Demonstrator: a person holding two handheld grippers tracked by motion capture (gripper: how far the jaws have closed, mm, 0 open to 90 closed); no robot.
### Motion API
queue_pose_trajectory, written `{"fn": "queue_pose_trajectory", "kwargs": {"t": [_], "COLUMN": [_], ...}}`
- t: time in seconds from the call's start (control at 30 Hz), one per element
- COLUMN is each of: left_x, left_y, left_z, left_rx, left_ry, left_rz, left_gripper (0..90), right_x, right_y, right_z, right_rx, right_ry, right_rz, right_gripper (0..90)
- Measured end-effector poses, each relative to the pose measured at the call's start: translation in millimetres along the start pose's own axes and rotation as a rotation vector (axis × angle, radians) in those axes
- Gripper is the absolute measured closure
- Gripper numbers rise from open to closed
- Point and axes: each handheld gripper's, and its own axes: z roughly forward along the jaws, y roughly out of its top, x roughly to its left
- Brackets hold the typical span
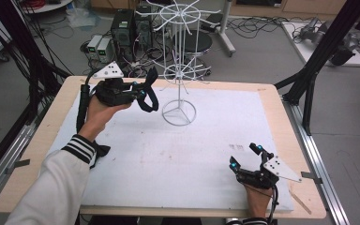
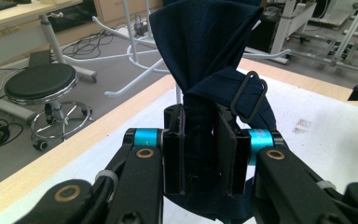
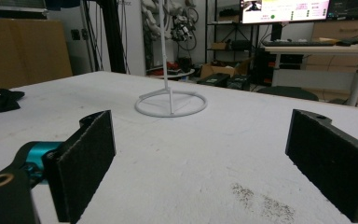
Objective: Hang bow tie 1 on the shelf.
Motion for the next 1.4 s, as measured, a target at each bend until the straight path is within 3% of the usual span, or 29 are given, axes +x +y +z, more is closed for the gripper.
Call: {"fn": "queue_pose_trajectory", "kwargs": {"t": [0.63,1.4], "left_x": [-5.1,-5.6], "left_y": [10.5,7.9], "left_z": [22.5,36.5], "left_rx": [0.001,0.022], "left_ry": [0.050,0.051], "left_rz": [-0.031,-0.027], "left_gripper": [74.1,74.0], "right_x": [-0.5,-0.9], "right_y": [-0.1,0.0], "right_z": [-0.3,-0.4], "right_rx": [0.000,-0.001], "right_ry": [0.004,0.003], "right_rz": [0.001,0.000], "right_gripper": [7.5,7.5]}}
